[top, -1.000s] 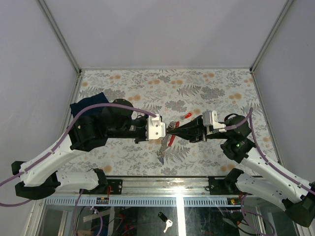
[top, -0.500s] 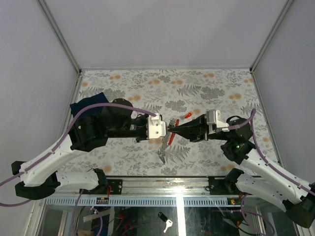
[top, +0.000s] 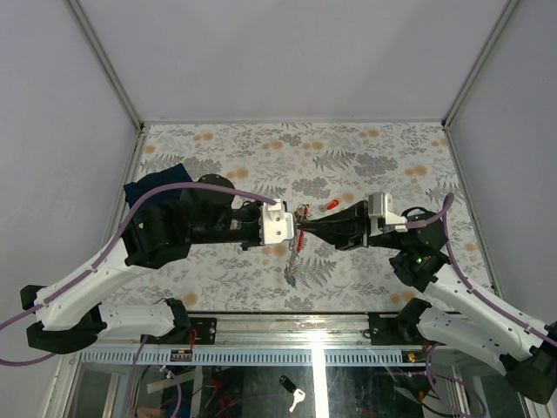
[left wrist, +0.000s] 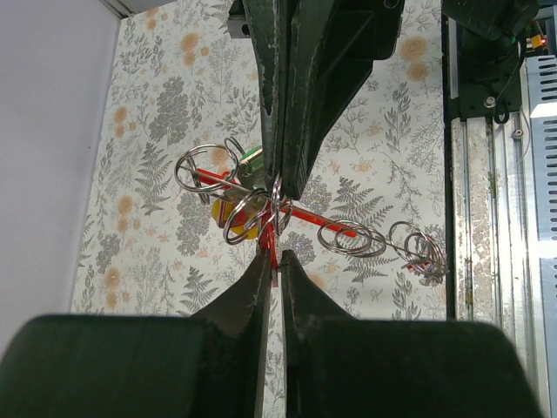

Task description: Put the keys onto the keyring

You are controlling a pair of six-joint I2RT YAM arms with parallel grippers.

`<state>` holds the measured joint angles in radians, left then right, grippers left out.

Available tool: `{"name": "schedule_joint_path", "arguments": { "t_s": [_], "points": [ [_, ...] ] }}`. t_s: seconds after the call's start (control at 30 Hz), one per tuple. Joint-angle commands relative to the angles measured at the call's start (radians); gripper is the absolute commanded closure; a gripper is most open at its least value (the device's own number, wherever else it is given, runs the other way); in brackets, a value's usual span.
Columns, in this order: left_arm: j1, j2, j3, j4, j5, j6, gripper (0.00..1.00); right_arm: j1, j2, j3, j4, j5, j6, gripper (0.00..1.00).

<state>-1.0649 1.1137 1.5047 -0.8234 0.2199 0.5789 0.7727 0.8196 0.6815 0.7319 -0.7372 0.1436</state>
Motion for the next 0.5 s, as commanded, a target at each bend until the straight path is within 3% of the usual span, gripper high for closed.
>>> {"name": "schedule_joint_path", "arguments": {
  "t_s": [0.0, 0.3, 0.47],
  "points": [
    [0.003, -0.012, -0.016, 0.015, -0.033, -0.006, 0.99, 0.008, -0.036, 0.023, 0.159, 0.070, 0.015, 1.00],
    [0.003, -0.043, -0.071, 0.107, -0.150, -0.006, 1.00, 0.007, -0.041, 0.018, 0.173, 0.146, 0.028, 1.00],
    [0.003, -0.078, -0.148, 0.240, -0.226, -0.005, 1.00, 0.007, -0.031, 0.008, 0.222, 0.210, 0.071, 1.00]
  ]
}}
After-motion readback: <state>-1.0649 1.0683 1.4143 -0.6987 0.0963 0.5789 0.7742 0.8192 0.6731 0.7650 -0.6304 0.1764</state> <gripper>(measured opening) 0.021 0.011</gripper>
